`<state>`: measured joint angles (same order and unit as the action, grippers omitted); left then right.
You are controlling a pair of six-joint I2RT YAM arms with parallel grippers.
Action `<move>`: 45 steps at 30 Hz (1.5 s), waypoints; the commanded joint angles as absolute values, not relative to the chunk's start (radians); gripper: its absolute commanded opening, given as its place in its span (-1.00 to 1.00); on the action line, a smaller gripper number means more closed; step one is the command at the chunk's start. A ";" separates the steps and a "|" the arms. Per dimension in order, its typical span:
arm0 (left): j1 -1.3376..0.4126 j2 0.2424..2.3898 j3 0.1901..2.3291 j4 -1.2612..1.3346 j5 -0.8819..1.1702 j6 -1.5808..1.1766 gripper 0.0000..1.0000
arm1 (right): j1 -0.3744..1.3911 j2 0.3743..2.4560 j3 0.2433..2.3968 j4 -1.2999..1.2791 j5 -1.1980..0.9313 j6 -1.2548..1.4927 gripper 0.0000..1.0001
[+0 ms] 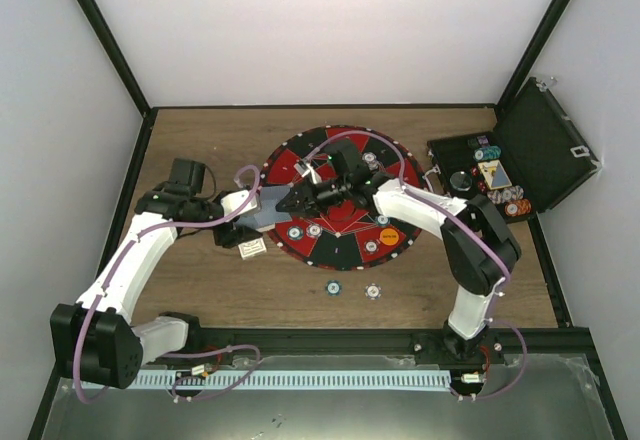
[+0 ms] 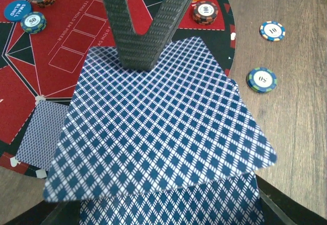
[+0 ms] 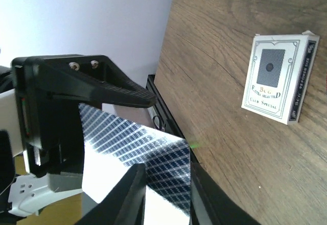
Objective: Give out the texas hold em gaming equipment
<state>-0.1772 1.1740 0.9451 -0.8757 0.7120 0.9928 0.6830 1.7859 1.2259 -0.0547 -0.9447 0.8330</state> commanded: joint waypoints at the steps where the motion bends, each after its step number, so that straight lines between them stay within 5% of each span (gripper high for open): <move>1: -0.175 1.156 0.941 -0.849 0.749 1.014 -0.90 | 0.678 1.718 1.218 -0.062 -0.941 0.856 -0.56; 15: -0.175 1.150 0.930 -0.844 0.726 1.024 -0.90 | 0.657 1.639 1.143 0.073 -0.991 0.957 -0.98; 27: -0.175 1.165 0.931 -0.848 0.711 1.025 -0.90 | 0.390 1.628 1.210 -0.061 -1.070 0.856 -0.99; 35: -0.175 1.157 0.940 -0.867 0.737 1.014 -0.89 | 0.182 1.878 1.472 -0.303 -0.985 0.658 -0.99; 45: -0.175 1.152 0.952 -0.901 0.744 1.019 -0.90 | 0.130 2.318 1.935 -0.420 -0.896 0.640 -0.99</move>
